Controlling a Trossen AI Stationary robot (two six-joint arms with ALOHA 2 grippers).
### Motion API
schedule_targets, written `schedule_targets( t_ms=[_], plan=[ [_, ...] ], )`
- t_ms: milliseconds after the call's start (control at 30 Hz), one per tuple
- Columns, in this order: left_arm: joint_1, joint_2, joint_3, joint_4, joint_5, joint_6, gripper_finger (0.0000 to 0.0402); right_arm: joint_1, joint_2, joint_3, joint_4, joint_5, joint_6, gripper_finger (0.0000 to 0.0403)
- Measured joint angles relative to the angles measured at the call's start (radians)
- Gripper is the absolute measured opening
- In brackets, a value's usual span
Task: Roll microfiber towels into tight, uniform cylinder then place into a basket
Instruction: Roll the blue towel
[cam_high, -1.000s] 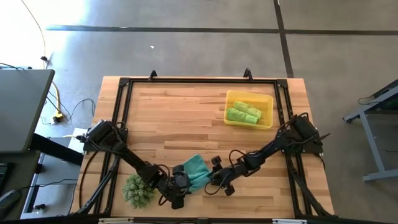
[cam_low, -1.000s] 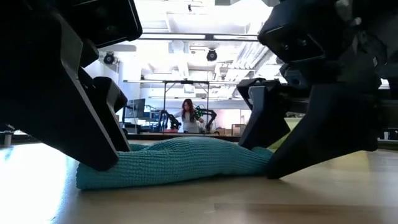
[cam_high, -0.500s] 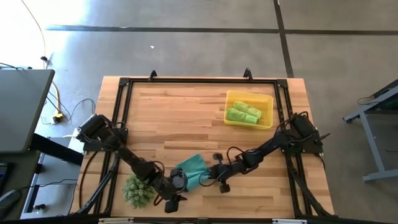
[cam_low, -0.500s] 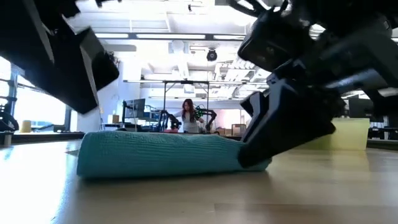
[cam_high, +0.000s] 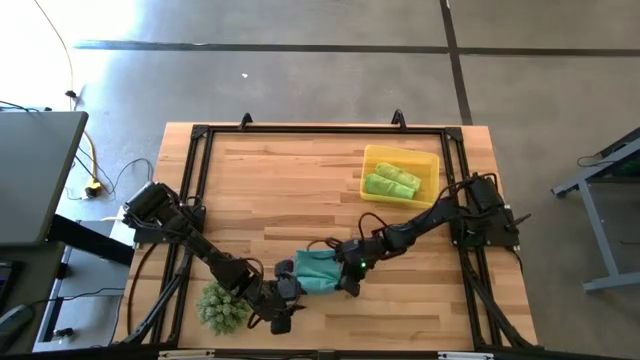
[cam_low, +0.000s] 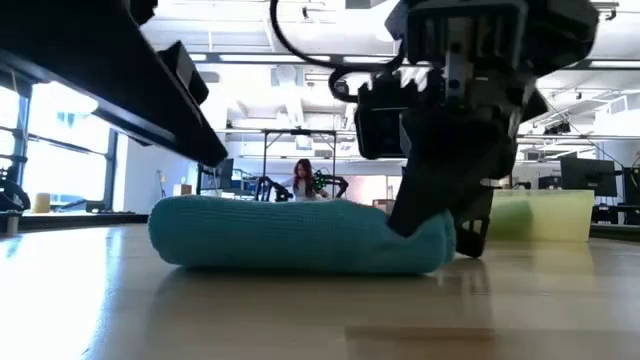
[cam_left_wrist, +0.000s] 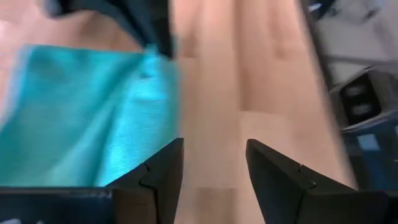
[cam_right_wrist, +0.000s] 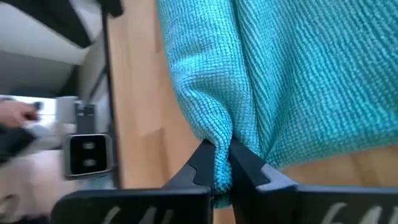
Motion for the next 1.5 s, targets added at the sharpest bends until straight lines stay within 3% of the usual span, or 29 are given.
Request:
schedule_targets(
  t_ms=[167, 400, 767, 900, 1133, 1500],
  plan=[
    [-0.008, 0.011, 0.001, -0.049, -0.133, 0.109, 0.0163, -0.04, 0.004, 0.024, -0.019, -0.114, 0.102, 0.0005],
    [-0.008, 0.06, 0.0, -0.053, -0.137, 0.21, 0.0163, -0.068, 0.005, 0.061, -0.073, -0.152, 0.12, 0.0005],
    [0.024, 0.115, 0.002, -0.087, -0.118, 0.092, 0.0161, -0.071, 0.005, 0.062, -0.075, -0.143, 0.096, 0.0005],
    [0.027, 0.113, 0.003, -0.1, -0.095, -0.017, 0.0132, -0.071, 0.005, 0.062, -0.075, -0.141, 0.083, 0.0005],
    [0.02, 0.108, 0.005, -0.102, 0.011, -0.17, 0.0016, -0.072, -0.004, 0.061, -0.056, -0.117, -0.115, 0.0012],
    [0.006, 0.104, 0.003, -0.086, 0.122, -0.235, 0.0009, -0.045, -0.147, 0.059, -0.103, -0.044, -0.698, 0.0097]
  ],
)
